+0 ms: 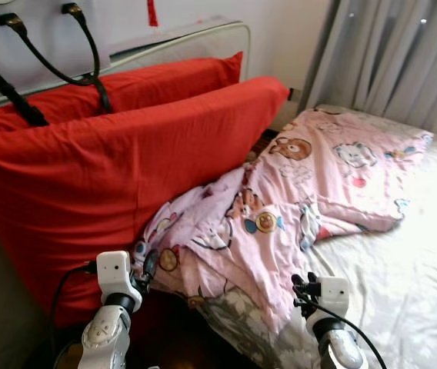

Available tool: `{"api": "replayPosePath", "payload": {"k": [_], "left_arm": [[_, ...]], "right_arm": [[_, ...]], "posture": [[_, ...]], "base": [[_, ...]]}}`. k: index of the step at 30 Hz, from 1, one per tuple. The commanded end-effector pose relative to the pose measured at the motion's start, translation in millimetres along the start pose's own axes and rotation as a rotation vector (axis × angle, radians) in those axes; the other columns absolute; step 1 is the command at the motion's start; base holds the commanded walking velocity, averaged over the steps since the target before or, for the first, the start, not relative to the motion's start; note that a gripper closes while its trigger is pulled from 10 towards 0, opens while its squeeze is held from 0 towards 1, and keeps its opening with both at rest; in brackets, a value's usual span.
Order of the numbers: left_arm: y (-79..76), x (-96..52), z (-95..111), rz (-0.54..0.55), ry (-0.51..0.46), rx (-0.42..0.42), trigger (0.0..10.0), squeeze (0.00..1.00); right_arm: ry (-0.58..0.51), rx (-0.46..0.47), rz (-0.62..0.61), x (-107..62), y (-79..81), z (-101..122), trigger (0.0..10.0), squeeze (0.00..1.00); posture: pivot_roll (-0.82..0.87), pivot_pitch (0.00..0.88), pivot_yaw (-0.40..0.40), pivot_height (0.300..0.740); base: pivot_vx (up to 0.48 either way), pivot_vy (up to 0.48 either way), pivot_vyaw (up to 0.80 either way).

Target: Clean up the room

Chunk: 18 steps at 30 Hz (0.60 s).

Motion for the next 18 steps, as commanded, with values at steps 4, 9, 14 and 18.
{"api": "replayPosePath", "payload": {"k": [4,9,14,18], "left_arm": [[-2.3,0.3,0.1,-0.009,0.007,-0.003,10.0,0.00],[-2.1,-0.1,0.4,-0.008,0.007,-0.004,10.0,0.00],[-1.7,-0.6,0.6,-0.010,0.008,-0.004,10.0,0.00],[-1.4,-0.9,0.7,-0.011,0.009,-0.006,10.0,0.00]], "right_arm": [[0.012,-0.012,-0.002,2.1,-1.8,1.9,10.0,0.00],[-0.008,0.002,0.001,0.9,-1.7,2.8,10.0,0.00],[-0.007,-0.001,0.004,1.5,0.0,3.2,10.0,0.00],[0.004,-0.003,0.013,2.1,2.2,1.9,10.0,0.00]], "posture": [[-0.02,0.002,-0.030,0.665],[-0.02,0.008,-0.029,0.665],[-0.02,0.011,-0.028,0.665],[-0.01,0.014,-0.027,0.665]], "base": [[0.000,0.000,0.00],[0.000,0.000,0.00],[0.000,0.000,0.00],[0.000,0.000,0.00]]}}
Point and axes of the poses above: a point about 5 cm out from each wrist's last joint towards the gripper, its own x axis pointing out of the wrist towards the gripper, its own z axis along the axis of the wrist's last joint, y = z × x, the point moved 1 cm from there along x, pointing out of the wrist towards the gripper, and after that the axes turned 2 degrees about x, right-handed, at the moved point
